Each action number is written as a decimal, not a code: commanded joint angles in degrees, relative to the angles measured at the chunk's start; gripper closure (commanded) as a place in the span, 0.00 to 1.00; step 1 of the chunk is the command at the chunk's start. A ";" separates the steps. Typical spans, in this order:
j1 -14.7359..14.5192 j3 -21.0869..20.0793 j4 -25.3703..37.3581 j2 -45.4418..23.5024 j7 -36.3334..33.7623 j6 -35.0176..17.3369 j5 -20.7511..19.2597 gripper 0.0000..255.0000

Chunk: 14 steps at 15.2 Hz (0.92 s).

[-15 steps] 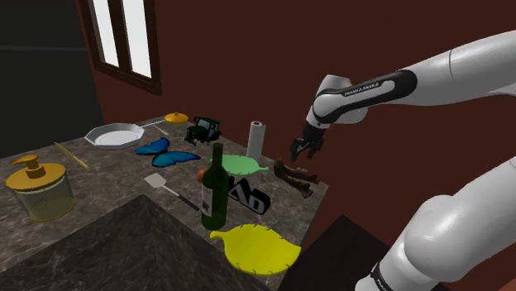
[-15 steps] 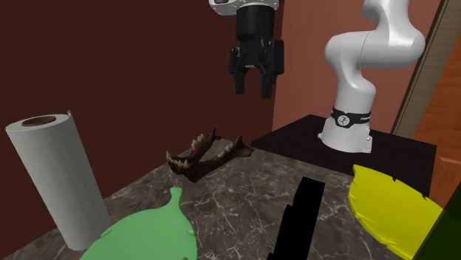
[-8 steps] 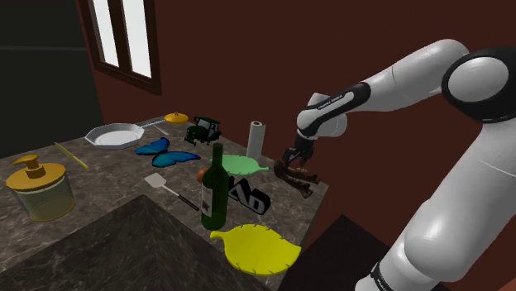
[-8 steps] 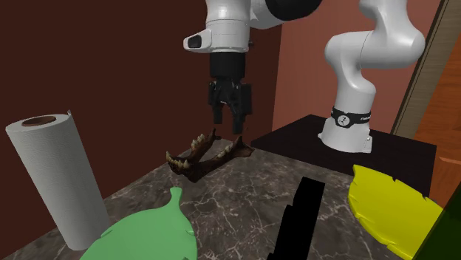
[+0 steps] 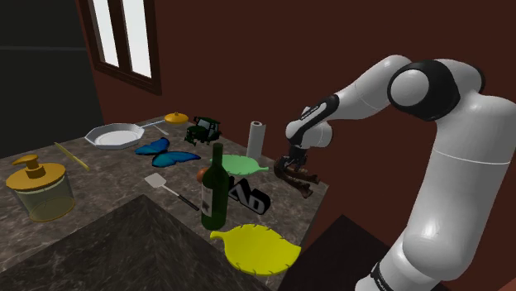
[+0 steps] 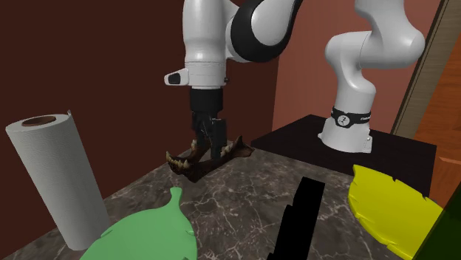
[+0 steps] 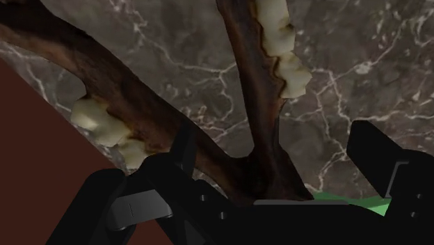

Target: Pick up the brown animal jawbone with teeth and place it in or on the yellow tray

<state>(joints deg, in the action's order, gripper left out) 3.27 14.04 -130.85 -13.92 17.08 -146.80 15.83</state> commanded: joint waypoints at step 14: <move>0.80 -1.63 0.67 -4.75 2.15 -3.88 3.06 1.00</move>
<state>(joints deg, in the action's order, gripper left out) 3.85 12.13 -130.01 -18.11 19.17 -150.54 18.98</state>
